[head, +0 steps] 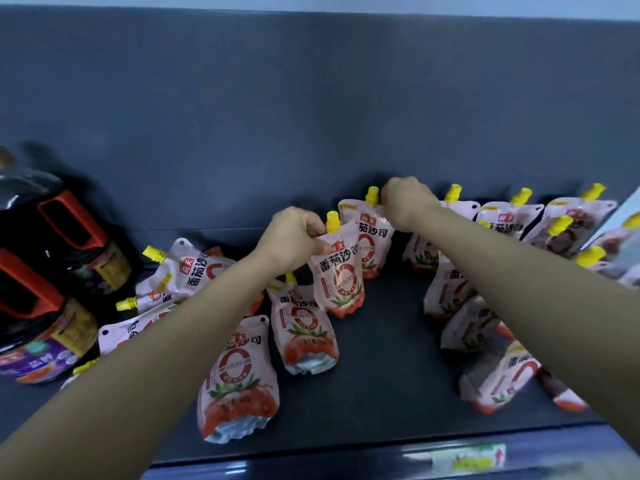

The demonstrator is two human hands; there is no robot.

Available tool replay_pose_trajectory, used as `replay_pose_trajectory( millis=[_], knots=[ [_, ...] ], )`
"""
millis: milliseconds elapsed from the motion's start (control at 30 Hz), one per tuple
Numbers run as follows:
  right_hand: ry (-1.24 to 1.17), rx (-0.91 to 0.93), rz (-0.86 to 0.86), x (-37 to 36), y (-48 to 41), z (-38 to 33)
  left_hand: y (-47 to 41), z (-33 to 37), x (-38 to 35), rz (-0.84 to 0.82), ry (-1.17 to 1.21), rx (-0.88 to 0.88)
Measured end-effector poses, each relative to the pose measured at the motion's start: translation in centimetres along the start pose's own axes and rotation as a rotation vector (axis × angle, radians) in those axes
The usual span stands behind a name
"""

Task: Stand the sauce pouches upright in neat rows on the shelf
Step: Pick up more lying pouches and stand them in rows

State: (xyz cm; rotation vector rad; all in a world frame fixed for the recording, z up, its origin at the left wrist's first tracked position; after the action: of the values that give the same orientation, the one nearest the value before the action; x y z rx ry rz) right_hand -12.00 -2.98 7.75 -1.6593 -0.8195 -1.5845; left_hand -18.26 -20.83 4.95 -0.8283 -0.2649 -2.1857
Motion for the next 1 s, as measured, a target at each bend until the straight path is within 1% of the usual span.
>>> replay_pose_trajectory(
  millis=[67, 133, 333, 567, 700, 800, 1000],
  knots=[
    [0.003, -0.002, 0.011, 0.3, 0.5, 0.2, -0.1, 0.7, -0.1, -0.069, -0.068, 0.017],
    [-0.008, -0.014, 0.033, 0.8, 1.0, 0.5, -0.1, 1.3, -0.6, -0.102, -0.103, 0.022],
    [0.033, -0.006, 0.099, 2.4, 3.0, 1.3, -0.3, 2.6, -2.7, -0.048, -0.102, -0.034],
    [0.014, 0.011, 0.128, 3.9, 4.5, 1.5, -0.4, 3.2, -3.2, -0.086, -0.106, -0.051],
    [0.059, 0.062, 0.162, 4.8, 5.3, 0.9, 0.5, 3.5, -2.4, -0.096, -0.121, -0.069],
    [0.119, 0.150, 0.192, 5.4, 6.0, 0.4, 1.9, 4.5, -0.8, 0.003, -0.186, -0.114],
    [0.223, 0.368, 0.303, 7.4, 7.9, -1.3, 5.7, 7.0, 2.8, 0.344, -0.476, -0.285]
  ],
)
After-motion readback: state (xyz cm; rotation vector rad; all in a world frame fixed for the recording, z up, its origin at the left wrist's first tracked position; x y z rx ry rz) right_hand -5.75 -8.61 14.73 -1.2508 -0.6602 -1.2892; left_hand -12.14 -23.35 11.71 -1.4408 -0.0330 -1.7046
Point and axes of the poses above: each hand's wrist, its own y-axis away from the middle knuckle, its own x-axis out of the back of the hand, z = x × y, the point moved 1 cm from there along -y, towards the middle knuckle, and after that the axes turned 5 degrees about y, right-handed, at the moved point
